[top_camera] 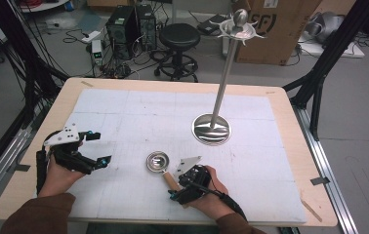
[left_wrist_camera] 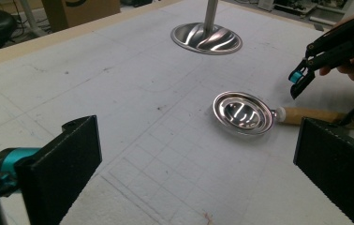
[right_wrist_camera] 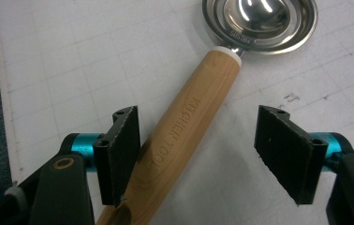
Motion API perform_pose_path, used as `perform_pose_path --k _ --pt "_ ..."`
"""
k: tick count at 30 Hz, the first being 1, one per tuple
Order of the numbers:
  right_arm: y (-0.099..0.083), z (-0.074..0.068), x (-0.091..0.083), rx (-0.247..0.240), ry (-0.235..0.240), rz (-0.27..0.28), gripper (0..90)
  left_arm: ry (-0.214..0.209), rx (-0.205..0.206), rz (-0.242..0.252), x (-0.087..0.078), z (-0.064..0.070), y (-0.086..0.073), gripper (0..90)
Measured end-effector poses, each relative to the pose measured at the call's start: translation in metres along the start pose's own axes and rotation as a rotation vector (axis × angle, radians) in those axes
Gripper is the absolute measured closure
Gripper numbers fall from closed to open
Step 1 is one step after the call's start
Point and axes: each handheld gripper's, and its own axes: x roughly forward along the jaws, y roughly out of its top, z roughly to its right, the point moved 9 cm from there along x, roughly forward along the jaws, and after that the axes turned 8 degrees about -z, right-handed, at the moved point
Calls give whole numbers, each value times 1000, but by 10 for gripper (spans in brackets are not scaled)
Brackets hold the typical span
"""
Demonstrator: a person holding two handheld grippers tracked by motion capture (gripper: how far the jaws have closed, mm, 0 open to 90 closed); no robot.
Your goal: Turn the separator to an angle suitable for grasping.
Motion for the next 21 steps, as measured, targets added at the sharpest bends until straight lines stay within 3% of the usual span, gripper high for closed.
perform_pose_path --k 6,21 --pt "-2 -3 5 -26 0 -25 316 0 -1 -2 0 0 0 16" --pt "-15 23 -8 53 -37 -21 389 1 1 -5 0 0 -1 16"
